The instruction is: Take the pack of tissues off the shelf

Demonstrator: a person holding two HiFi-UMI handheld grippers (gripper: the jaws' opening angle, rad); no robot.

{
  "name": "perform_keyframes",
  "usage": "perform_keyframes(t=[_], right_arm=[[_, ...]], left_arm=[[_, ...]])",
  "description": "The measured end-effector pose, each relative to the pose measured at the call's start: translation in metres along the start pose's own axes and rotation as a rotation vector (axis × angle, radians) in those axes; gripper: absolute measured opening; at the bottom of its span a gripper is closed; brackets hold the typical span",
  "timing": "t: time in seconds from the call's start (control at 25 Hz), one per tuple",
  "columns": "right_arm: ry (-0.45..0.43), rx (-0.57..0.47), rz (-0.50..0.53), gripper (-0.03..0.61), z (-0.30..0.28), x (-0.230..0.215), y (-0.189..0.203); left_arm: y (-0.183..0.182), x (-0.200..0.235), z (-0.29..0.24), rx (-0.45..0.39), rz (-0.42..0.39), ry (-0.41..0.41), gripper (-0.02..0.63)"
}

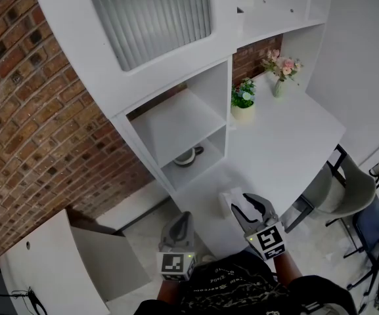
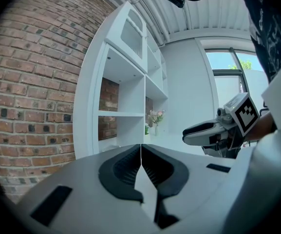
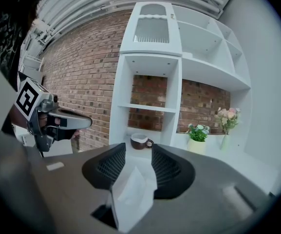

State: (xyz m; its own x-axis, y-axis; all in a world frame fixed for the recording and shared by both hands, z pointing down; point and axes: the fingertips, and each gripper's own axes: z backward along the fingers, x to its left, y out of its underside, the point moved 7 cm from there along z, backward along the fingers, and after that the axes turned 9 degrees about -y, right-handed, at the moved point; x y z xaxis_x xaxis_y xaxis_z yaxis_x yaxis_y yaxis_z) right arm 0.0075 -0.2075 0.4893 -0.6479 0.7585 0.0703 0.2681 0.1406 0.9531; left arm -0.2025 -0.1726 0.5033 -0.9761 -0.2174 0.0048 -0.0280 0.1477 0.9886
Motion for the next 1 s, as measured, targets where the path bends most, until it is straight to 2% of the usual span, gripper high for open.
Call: perform_keyframes(t=[0.12, 0.4, 0.6, 1.0], right_arm=[[0.014, -0.007, -0.01, 0.089, 0.001, 0.0, 0.0], [0.057, 0.002, -0.009, 0.007, 0.003, -0.002, 0.003], [0.088, 0.02, -0.011, 0.005, 0.005, -0.003, 0.007], [0.091, 0.03, -0.029, 0.005, 0.004, -0.003, 0.012]], left_arm=[[0.0, -0.001, 0.0, 0.0, -0.018, 0.001, 0.009], [0.004, -0.006, 0.0, 0.046, -0.001, 0.022, 0.009], [0.004, -0.006, -0.001, 0.027, -0.011, 0.03, 0.009], [0.003, -0.005, 0.0, 0.033, 0.015, 0.019, 0.009]])
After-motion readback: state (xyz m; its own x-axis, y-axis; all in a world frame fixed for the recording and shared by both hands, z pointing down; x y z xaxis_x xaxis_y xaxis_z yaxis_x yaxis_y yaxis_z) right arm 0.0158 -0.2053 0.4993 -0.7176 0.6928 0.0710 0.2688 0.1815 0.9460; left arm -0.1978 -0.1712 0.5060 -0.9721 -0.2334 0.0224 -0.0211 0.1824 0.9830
